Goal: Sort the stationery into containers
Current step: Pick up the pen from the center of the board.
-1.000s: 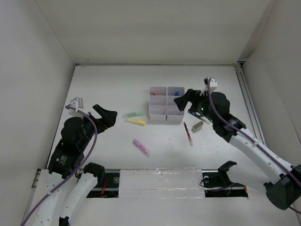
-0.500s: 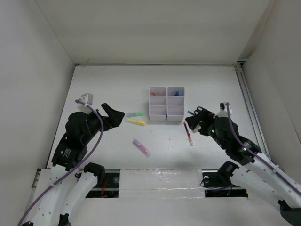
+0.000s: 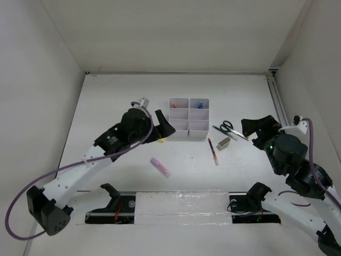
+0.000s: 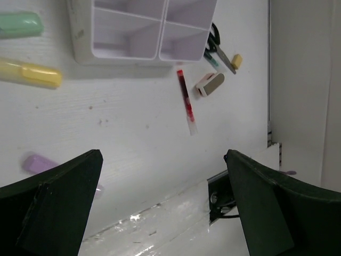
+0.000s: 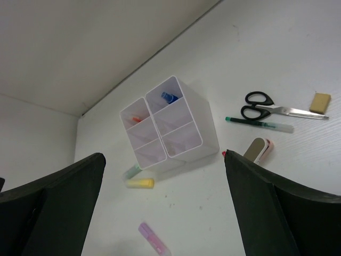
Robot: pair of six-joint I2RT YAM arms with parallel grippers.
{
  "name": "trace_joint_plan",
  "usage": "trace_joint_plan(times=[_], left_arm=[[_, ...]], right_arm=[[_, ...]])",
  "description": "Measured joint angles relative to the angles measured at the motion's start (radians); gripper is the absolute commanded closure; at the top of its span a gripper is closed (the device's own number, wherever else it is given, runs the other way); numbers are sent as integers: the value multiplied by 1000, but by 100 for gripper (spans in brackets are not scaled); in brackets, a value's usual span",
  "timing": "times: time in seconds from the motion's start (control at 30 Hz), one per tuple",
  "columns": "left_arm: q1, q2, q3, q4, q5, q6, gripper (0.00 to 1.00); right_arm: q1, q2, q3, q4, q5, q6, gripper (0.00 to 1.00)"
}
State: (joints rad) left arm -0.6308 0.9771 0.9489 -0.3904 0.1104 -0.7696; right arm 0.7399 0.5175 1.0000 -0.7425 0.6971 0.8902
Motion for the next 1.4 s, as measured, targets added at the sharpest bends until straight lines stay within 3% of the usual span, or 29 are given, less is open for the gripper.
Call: trace_joint_plan(times=[0.17, 0.27, 0.37, 0.5, 0.8, 0.9, 1.4], left_arm=[[-277, 160, 8, 35, -169, -148, 0], [-336, 230, 8, 34, -214, -210, 0], [-336, 220, 5, 24, -286, -262, 0], [-318, 75, -3, -24, -397, -288, 0], [-257, -163, 98, -268, -681, -228, 0], [-257, -202, 112, -333, -753, -211, 0], [-257, -285, 61, -405, -834, -156, 0]], right_arm=[[0, -1, -2, -30, 13, -23, 3], [0, -4, -19, -26, -12, -74, 4], [0, 12, -49, -13, -71, -126, 9], [1, 105, -114, 48, -163, -142, 11], [-121, 459, -341, 230, -436, -126, 22], [-132, 554, -360, 259, -459, -117, 31], [-91, 758, -360, 311, -461, -86, 38]])
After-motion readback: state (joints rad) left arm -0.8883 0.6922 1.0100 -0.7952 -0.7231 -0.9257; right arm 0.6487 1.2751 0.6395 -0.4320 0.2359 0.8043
